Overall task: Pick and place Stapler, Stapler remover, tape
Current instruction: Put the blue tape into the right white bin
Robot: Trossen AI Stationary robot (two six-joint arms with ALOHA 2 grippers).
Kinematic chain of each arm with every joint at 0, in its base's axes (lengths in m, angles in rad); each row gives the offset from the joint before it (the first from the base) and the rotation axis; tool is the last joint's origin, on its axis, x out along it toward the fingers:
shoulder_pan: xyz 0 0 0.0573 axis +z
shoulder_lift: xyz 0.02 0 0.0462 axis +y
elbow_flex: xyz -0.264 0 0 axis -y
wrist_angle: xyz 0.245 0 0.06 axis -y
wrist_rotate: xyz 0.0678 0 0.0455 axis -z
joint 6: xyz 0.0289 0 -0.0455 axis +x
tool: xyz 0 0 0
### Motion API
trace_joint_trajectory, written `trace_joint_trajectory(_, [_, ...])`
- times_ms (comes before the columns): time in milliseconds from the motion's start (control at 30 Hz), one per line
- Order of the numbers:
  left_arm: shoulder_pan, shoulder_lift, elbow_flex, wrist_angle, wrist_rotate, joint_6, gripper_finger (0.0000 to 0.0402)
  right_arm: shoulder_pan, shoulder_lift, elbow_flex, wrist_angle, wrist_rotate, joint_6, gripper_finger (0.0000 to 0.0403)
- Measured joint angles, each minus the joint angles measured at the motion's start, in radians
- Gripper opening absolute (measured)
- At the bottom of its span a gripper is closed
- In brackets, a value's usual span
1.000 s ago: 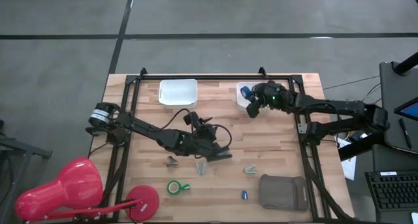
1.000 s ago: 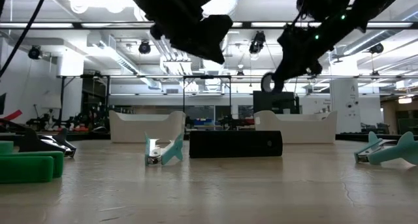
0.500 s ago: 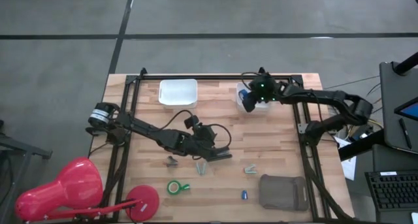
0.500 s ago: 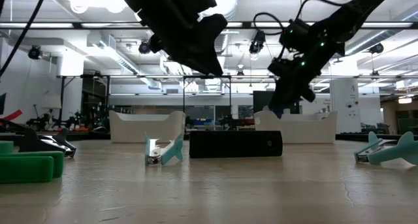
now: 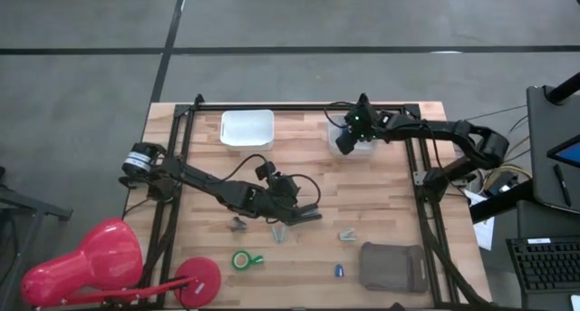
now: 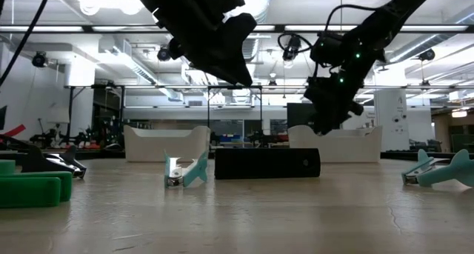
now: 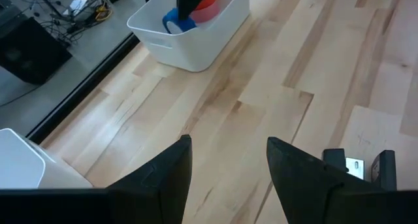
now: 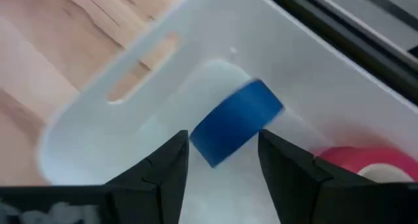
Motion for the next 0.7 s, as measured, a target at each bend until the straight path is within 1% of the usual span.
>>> trace_joint_trajectory(100, [0.0, 0.0, 0.0, 0.0, 0.0, 0.0, 0.02, -0.002, -0.026, 0.001, 0.003, -0.04, -0.016, 0.0193])
trace_joint_trajectory(167, [0.0, 0.0, 0.0, 0.0, 0.0, 0.0, 0.02, -0.002, -0.043, 0.001, 0.008, -0.042, -0.024, 0.0199])
trace_joint_trajectory(333, [0.0, 0.0, 0.0, 0.0, 0.0, -0.003, 0.02, 0.0, -0.072, 0.001, 0.062, -0.071, -0.106, 0.0194])
trace_joint_trajectory(400, [0.0, 0.0, 0.0, 0.0, 0.0, -0.003, 0.02, -0.001, -0.077, 0.001, 0.08, -0.072, -0.118, 0.0187])
trace_joint_trajectory(533, [-0.001, 0.0, 0.0, 0.0, 0.0, -0.003, 0.02, -0.011, -0.065, 0.001, 0.057, -0.065, -0.082, 0.0166])
trace_joint_trajectory(700, [-0.001, 0.0, 0.0, 0.0, 0.0, -0.004, 0.02, -0.063, -0.01, 0.001, 0.014, -0.056, -0.06, 0.0114])
